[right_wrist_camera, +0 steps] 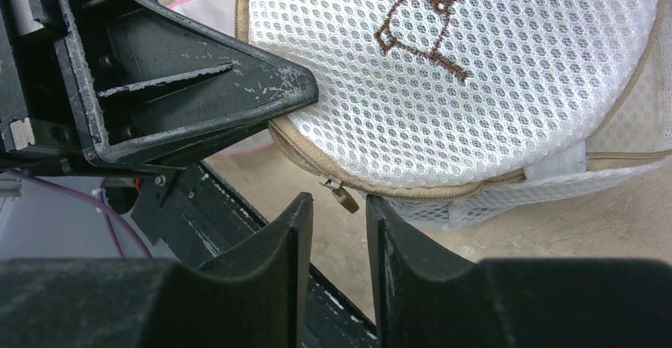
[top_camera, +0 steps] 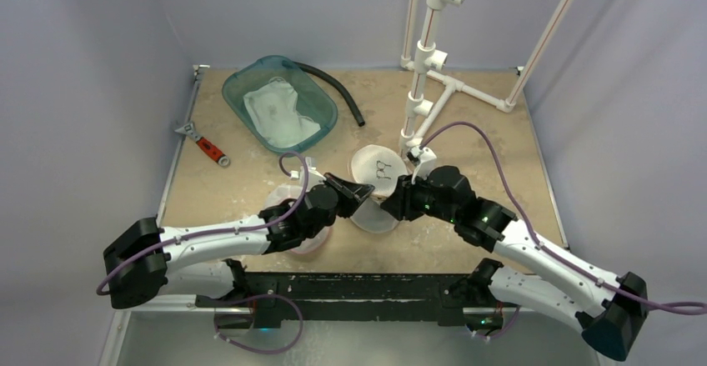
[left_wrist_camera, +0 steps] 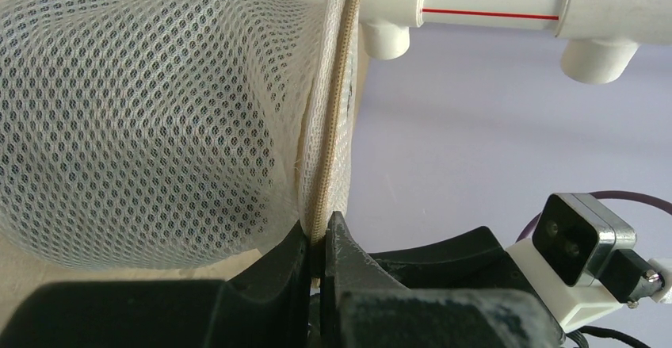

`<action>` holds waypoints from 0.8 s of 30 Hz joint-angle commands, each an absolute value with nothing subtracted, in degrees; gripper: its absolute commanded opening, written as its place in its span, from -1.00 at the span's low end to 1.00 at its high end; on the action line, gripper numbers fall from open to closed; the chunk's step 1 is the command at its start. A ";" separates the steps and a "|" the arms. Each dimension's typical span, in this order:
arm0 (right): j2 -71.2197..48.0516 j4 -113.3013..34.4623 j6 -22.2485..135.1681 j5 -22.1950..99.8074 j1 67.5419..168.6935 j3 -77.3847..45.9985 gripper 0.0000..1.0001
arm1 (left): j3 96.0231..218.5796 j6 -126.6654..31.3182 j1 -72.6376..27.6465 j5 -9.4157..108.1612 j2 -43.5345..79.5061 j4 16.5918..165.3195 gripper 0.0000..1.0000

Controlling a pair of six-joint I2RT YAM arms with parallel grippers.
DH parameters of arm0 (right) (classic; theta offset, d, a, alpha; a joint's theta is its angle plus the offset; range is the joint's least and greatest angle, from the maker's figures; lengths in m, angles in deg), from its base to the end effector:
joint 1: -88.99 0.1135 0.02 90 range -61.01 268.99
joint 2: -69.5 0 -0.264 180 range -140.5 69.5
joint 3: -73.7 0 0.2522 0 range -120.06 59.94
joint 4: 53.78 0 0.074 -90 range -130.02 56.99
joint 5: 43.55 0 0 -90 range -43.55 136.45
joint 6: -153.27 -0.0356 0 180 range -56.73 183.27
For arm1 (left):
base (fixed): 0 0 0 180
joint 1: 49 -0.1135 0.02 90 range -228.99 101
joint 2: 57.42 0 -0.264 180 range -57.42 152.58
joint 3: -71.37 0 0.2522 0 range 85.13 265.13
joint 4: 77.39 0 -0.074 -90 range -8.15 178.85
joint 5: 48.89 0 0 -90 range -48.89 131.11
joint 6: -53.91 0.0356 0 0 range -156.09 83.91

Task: Unzip the laundry bag and remove the bra
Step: Unzip the laundry bag at the center of the board.

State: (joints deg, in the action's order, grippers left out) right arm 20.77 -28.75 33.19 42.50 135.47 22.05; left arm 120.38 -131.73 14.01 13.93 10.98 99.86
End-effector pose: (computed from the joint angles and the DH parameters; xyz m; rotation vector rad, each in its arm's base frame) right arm 0.1354 0.1461 0.2836 -0.3441 2.0496 0.9227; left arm 0.1318 -0.2230 0.2354 -0.9392 1.9645 -1.3246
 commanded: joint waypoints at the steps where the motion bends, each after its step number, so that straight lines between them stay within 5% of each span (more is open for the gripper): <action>1: 20.47 -31.72 32.56 44.07 135.83 22.54 -0.38 | 122.71 -132.31 13.78 14.44 11.09 100.05 -1.00; 9: 20.23 -31.37 32.05 44.73 135.91 22.17 -1.00 | 122.41 -131.97 13.76 14.04 10.60 99.37 -1.00; 24: 19.12 -23.71 23.54 57.17 135.87 23.41 -1.00 | 118.70 -129.68 13.09 11.85 2.17 93.47 -1.00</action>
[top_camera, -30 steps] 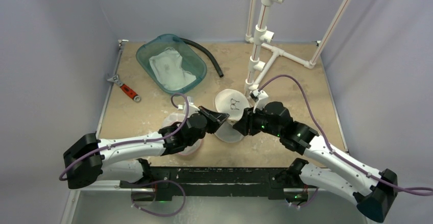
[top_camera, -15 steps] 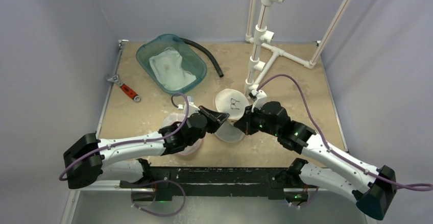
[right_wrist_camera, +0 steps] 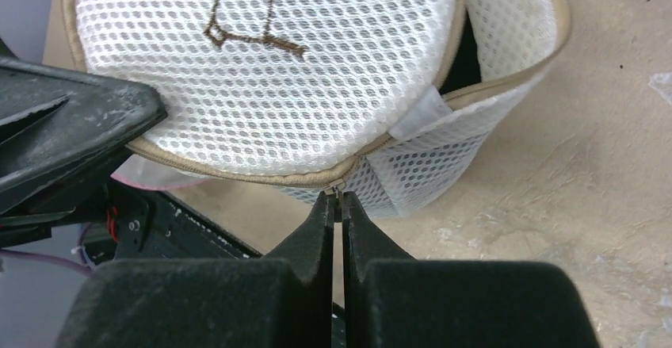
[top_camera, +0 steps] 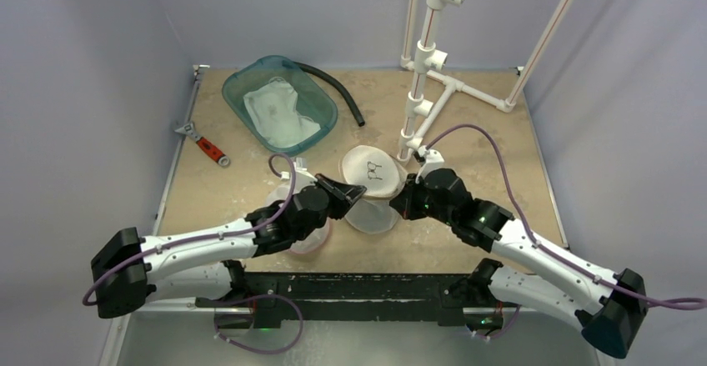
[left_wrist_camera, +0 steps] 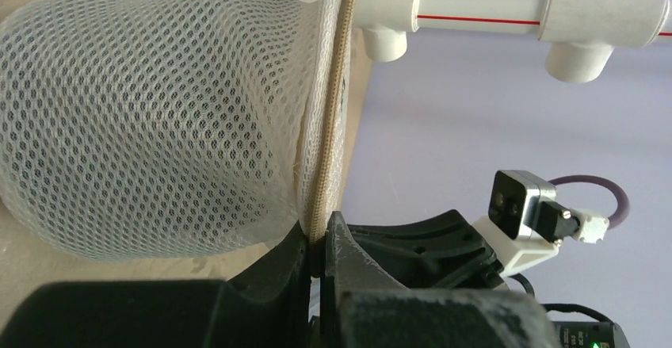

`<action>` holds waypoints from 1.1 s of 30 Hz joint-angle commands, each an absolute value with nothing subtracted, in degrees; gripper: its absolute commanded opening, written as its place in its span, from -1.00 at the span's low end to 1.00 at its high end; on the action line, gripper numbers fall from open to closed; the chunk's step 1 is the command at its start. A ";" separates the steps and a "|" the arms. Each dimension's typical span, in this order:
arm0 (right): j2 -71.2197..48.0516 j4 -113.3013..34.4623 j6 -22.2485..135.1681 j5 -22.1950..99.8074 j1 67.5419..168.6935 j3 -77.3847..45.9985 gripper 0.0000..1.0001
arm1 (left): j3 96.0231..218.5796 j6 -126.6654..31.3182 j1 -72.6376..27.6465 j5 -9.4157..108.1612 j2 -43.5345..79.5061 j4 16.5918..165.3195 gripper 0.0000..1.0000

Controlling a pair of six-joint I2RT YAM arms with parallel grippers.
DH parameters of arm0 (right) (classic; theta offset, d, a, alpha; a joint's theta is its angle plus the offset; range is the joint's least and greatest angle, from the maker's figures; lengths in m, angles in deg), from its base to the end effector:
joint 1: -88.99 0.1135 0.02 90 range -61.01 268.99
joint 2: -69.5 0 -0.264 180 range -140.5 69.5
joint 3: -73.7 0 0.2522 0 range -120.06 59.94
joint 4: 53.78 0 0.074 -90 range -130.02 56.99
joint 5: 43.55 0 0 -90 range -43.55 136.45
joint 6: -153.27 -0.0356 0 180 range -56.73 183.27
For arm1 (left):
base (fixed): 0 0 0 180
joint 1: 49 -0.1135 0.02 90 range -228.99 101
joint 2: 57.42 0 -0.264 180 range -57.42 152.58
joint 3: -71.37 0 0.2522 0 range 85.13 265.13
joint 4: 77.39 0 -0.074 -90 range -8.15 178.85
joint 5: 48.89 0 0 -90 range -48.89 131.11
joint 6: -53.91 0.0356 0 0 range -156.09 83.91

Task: Unzip the laundry bag and remove the bra
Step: Unzip the laundry bag at the center of the board, then open the laundry bag at the center of the board.

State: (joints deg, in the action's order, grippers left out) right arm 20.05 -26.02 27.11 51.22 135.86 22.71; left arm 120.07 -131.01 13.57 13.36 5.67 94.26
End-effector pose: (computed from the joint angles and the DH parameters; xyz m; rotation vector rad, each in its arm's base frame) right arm 0.1380 0.1430 0.2725 -0.1437 2.1235 0.8111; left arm 0.1262 -0.2073 0.2455 -0.9360 1.9618 -1.2958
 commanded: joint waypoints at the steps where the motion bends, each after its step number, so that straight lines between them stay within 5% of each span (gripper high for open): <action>1: 18.92 -23.63 22.96 57.92 135.88 23.50 -1.00 | 118.16 -129.66 13.06 11.84 1.57 93.16 -1.00; 10: 20.52 -23.38 20.23 60.40 135.89 23.38 -1.00 | 115.83 -126.22 12.98 14.52 0.27 94.16 -1.00; 11: 20.73 -24.07 21.07 58.54 135.85 23.22 -0.87 | 115.87 -124.14 13.03 15.61 0.81 95.69 -1.00; 12: 21.07 -24.29 21.29 57.49 135.85 22.70 -0.49 | 116.16 -121.66 13.03 16.86 1.37 96.89 -1.00; 14: 22.61 -24.69 22.88 57.34 135.85 21.86 0.11 | 117.19 -117.67 12.99 19.15 2.40 97.49 -0.56; 16: 24.82 -23.09 23.06 56.74 135.95 21.21 0.46 | 118.26 -114.73 12.97 20.87 2.92 97.34 -0.05; 19: 28.30 -18.97 22.76 55.53 135.89 19.66 0.54 | 120.24 -110.95 12.97 22.47 2.63 94.27 0.21; 29: 32.10 -19.98 19.02 58.00 135.86 21.91 0.53 | 127.78 -104.34 12.98 14.31 -11.62 60.71 0.37; 33: 33.86 -23.17 18.86 56.61 135.97 23.34 0.52 | 126.74 -104.11 12.83 8.40 -17.52 58.83 0.54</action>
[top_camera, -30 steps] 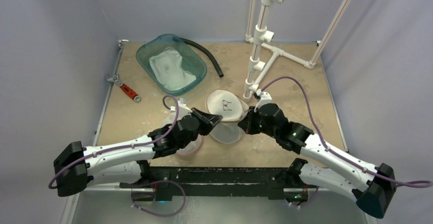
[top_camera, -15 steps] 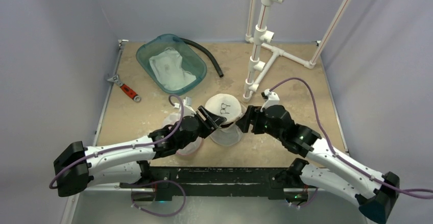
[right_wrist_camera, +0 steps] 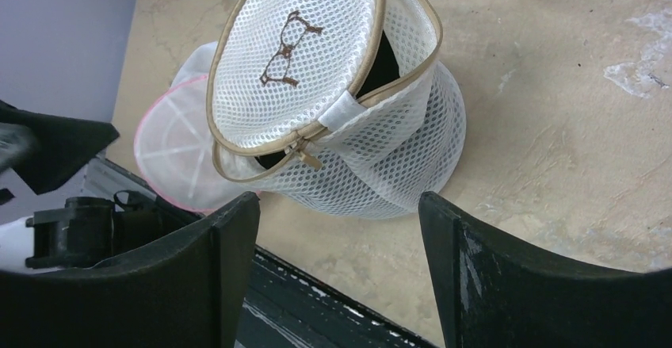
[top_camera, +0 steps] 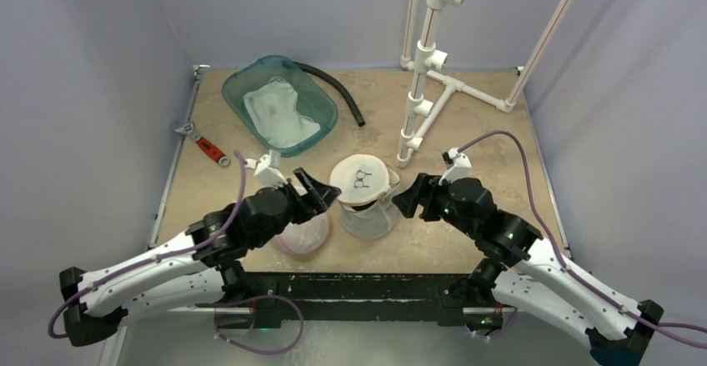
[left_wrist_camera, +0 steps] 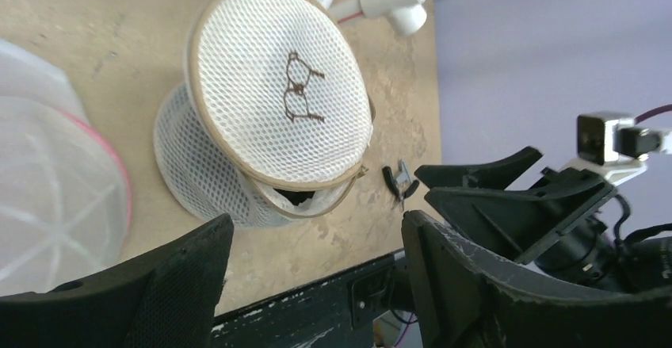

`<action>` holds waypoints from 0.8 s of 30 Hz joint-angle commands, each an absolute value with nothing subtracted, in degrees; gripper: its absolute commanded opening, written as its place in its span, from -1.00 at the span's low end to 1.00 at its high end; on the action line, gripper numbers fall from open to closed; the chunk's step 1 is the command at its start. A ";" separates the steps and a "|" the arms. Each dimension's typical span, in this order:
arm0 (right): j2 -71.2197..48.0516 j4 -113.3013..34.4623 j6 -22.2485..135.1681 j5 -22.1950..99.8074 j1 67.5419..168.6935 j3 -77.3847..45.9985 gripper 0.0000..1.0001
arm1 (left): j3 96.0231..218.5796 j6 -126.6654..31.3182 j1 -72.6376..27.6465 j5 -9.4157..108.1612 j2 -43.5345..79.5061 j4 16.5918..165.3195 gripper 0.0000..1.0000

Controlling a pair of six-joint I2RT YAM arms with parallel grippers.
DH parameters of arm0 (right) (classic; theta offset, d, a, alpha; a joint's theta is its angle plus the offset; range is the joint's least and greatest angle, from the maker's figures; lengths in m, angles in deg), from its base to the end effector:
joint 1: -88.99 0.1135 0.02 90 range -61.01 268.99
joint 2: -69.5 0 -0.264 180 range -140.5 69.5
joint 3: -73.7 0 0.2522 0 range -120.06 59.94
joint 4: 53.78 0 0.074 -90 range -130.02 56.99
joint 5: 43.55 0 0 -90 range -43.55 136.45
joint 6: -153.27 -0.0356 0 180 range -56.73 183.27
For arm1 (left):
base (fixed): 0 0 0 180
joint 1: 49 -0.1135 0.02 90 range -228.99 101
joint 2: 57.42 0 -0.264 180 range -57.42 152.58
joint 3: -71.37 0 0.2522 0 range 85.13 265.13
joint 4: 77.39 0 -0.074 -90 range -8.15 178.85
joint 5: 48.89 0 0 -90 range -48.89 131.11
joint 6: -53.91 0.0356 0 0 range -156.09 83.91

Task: Unzip the laundry bag and remove the bra
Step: Open the laundry bag at the center of the board.

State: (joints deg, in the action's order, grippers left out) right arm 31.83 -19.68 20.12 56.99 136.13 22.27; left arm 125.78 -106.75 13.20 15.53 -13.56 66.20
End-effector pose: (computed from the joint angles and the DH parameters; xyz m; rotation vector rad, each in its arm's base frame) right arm 0.1124 0.1115 0.2969 0.0592 2.0201 0.8636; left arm 0.0943 -0.1459 0.2963 -0.4552 2.0833 -1.0208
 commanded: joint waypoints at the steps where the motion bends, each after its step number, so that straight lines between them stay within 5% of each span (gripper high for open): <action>1: 34.26 -23.75 18.87 56.42 135.93 23.42 0.52 | 125.89 -103.31 12.38 8.22 -17.76 61.19 0.57; 13: 35.31 -25.41 20.23 55.60 135.86 22.85 0.51 | 122.83 -96.52 -15.90 39.70 -2.90 81.62 0.57; 24: 37.67 -23.51 20.60 53.87 135.92 22.53 0.51 | 117.52 -100.01 -18.81 51.80 7.34 97.00 0.24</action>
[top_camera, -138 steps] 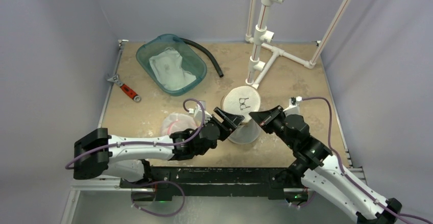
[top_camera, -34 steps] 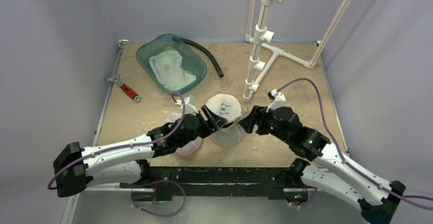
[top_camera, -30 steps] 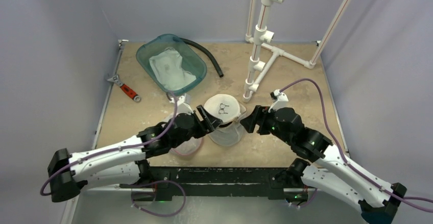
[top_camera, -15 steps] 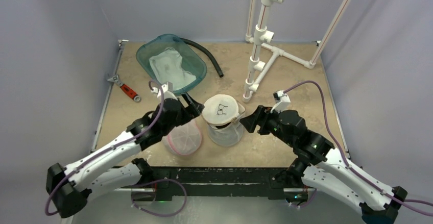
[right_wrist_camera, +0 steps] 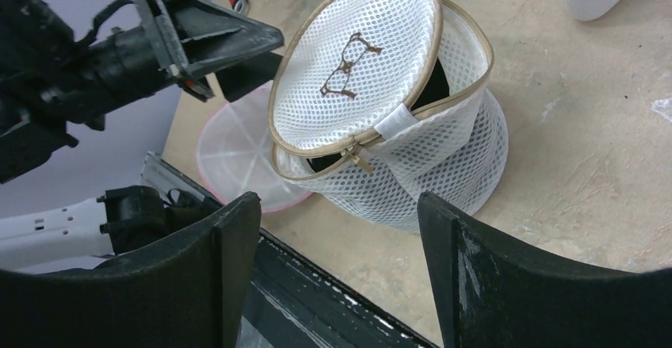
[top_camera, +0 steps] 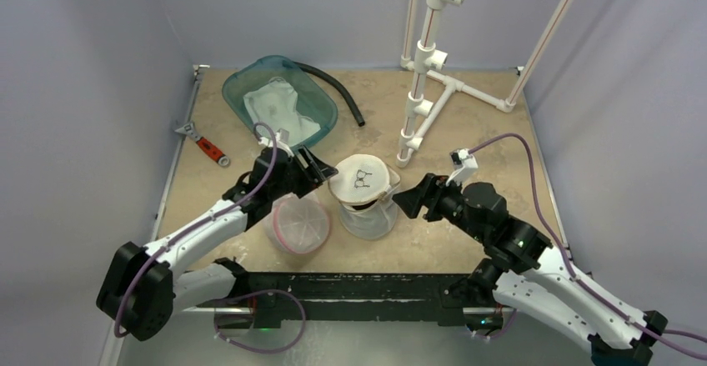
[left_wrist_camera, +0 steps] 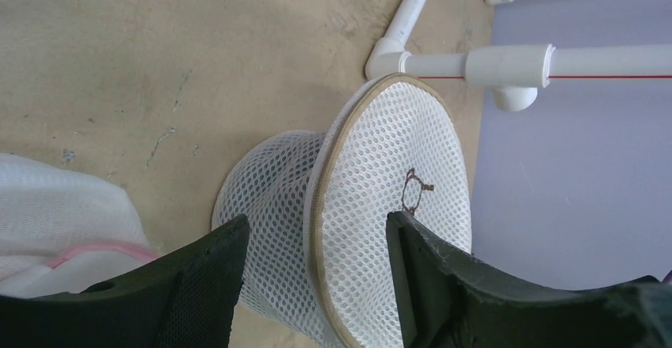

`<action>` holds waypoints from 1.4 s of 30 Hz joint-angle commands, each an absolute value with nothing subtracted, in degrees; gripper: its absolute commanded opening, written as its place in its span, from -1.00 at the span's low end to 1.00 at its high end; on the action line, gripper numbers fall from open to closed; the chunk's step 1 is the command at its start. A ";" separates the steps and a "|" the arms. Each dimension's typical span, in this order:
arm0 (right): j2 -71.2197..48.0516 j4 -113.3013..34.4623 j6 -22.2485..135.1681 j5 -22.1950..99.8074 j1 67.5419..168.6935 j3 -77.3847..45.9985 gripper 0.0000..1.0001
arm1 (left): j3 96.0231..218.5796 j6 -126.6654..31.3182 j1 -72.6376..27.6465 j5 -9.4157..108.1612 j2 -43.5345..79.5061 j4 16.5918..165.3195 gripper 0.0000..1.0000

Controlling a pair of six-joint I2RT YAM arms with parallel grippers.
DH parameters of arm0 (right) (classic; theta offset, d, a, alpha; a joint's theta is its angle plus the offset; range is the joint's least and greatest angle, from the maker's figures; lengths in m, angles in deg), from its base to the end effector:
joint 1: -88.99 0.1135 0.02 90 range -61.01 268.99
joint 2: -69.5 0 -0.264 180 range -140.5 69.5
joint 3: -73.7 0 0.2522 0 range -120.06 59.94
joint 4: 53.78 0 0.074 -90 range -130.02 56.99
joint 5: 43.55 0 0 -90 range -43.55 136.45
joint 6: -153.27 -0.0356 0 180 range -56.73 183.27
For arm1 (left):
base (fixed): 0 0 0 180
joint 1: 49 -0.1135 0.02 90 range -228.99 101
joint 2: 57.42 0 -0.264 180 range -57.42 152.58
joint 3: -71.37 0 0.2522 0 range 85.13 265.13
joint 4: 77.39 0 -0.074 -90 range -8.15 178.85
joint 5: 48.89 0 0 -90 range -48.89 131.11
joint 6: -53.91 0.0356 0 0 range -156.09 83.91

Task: Unzip the laundry bag and remove the bra
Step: Open the laundry bag at the center of the board.

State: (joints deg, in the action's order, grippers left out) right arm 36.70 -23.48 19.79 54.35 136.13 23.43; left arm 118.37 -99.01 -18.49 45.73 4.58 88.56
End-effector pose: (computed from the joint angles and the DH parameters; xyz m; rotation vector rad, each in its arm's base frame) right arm 0.1023 0.1031 0.3080 0.0441 1.9084 0.9886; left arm 0.2013 -0.1220 0.2282 -0.5795 2.1861 -1.0311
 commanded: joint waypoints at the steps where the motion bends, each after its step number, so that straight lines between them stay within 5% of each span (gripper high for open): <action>1: 37.69 -23.30 20.64 53.91 135.87 22.22 0.51 | 117.13 -100.37 -18.78 52.13 7.65 97.95 0.22; 8: 37.90 -22.89 20.73 54.37 135.86 21.96 0.49 | 116.53 -100.80 -18.76 54.16 7.75 101.28 -0.20; 17: 39.00 -22.07 20.47 55.24 135.88 22.03 0.45 | 115.57 -99.30 -18.68 52.88 2.12 101.24 -1.00; 26: 42.27 -18.50 20.74 59.64 135.91 18.83 0.47 | 120.91 -85.61 -13.75 50.72 -7.24 98.91 -1.00; 42: 49.01 -7.32 17.07 66.65 135.87 5.41 0.64 | 132.07 -45.23 36.41 24.10 -0.99 89.04 -0.98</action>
State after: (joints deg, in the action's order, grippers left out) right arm 48.28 -11.92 17.58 62.79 136.10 8.83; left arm 128.25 -58.97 26.66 35.79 -4.71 93.04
